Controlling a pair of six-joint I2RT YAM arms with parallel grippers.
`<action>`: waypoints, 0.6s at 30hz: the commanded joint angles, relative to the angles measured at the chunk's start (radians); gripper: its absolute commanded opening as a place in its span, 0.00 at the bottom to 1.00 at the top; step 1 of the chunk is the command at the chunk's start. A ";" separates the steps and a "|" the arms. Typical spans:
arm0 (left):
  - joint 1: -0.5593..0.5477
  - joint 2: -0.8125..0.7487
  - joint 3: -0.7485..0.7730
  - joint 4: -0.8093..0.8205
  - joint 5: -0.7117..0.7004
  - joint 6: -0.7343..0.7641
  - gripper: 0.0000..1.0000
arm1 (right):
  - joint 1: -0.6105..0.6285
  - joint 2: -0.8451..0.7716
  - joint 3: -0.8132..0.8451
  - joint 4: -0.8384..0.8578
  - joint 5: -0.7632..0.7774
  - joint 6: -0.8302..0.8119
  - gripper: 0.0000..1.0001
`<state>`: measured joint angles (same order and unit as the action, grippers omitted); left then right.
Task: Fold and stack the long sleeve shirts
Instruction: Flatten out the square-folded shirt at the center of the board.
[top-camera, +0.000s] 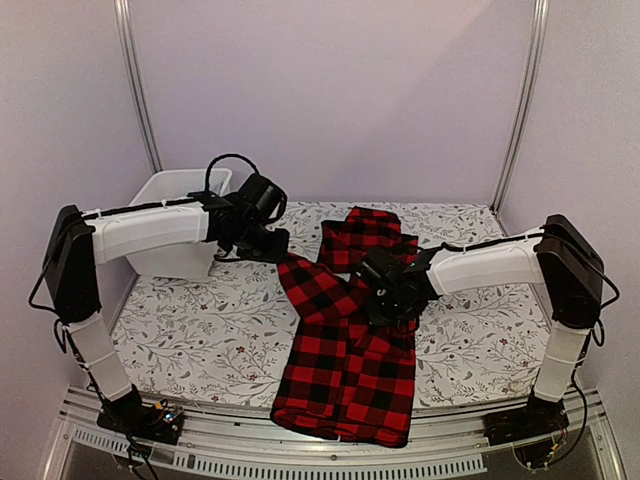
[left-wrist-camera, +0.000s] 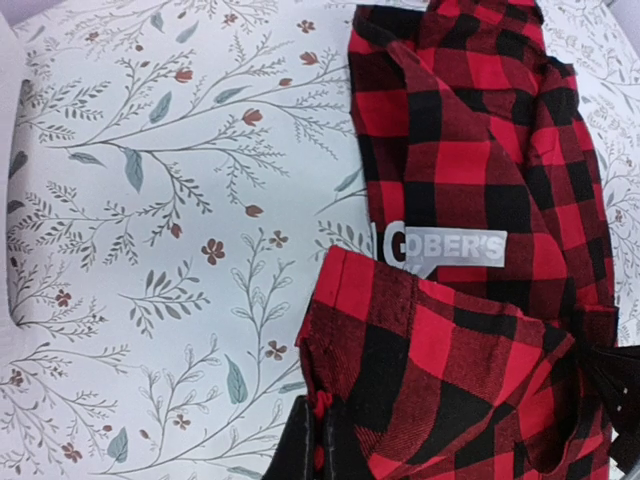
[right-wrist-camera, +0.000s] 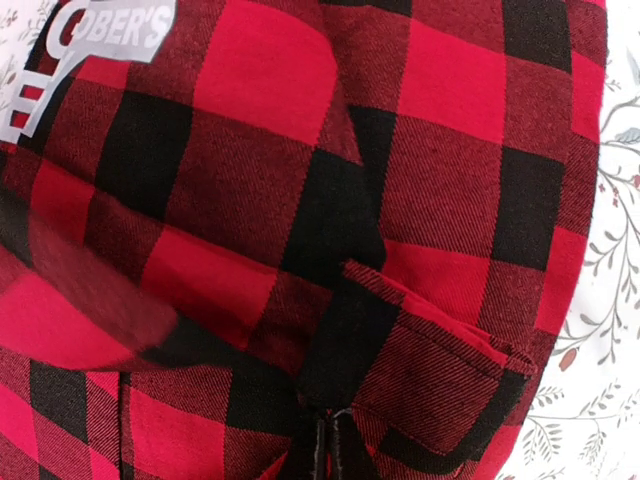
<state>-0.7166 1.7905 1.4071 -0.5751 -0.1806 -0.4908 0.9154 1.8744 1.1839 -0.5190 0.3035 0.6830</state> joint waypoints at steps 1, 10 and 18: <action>0.055 -0.047 0.023 -0.040 -0.045 0.022 0.00 | -0.022 -0.067 0.007 -0.055 0.053 0.001 0.00; 0.274 -0.040 0.279 -0.139 -0.132 0.112 0.00 | -0.324 -0.224 0.032 -0.111 0.180 -0.114 0.00; 0.435 -0.064 0.458 -0.205 -0.136 0.141 0.00 | -0.677 -0.443 0.090 -0.143 0.215 -0.203 0.00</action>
<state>-0.3275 1.7622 1.8210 -0.7143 -0.3012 -0.3851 0.3302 1.5612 1.2201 -0.6270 0.4713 0.5392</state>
